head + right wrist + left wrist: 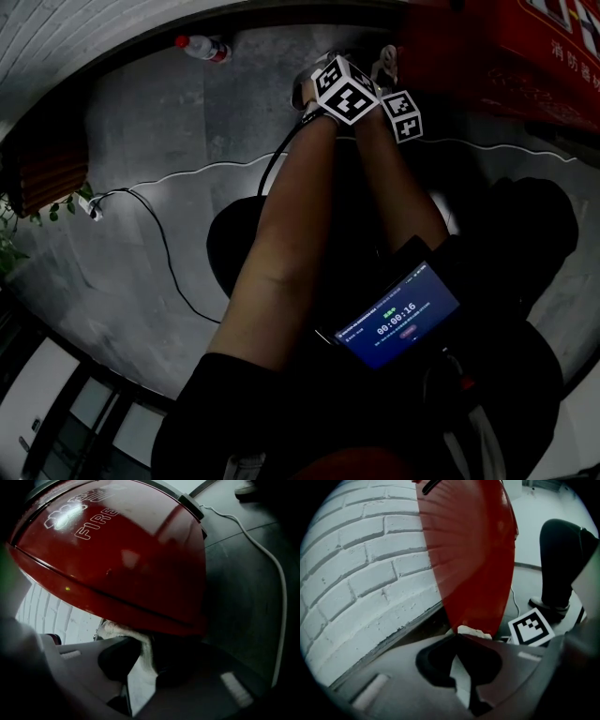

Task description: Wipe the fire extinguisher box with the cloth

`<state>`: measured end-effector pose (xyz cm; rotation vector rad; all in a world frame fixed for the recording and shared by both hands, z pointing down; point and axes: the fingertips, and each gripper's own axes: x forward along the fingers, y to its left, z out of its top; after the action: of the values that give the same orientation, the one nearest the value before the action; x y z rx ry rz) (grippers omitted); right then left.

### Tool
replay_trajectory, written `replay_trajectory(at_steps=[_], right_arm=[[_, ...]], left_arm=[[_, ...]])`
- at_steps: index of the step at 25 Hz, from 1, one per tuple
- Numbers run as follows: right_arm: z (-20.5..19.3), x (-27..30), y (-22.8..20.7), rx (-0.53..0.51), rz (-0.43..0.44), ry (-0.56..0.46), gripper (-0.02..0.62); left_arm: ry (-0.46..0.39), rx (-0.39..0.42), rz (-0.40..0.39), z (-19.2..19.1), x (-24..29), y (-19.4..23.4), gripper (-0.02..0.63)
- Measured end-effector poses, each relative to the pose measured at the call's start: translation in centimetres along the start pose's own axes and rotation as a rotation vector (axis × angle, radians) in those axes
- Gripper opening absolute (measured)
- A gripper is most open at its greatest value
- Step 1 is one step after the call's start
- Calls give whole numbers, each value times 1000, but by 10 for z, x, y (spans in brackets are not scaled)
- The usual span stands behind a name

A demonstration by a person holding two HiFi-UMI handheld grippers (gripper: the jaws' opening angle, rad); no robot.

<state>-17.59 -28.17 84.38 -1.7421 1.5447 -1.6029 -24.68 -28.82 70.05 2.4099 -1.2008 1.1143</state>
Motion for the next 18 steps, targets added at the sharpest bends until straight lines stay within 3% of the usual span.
replay_trajectory(at_steps=[7,14,18], right_arm=[[-3,1,4,-49,41,35,80],[3,-27,77,-159,245,58,78],[5,-58,139,-326,377,75,78]], left_arm=[[-7,-34,17,-1,-3,9,3],[-25,-33,62,8,-16,17,3],[-44,-53,118,11,-37,27,3]])
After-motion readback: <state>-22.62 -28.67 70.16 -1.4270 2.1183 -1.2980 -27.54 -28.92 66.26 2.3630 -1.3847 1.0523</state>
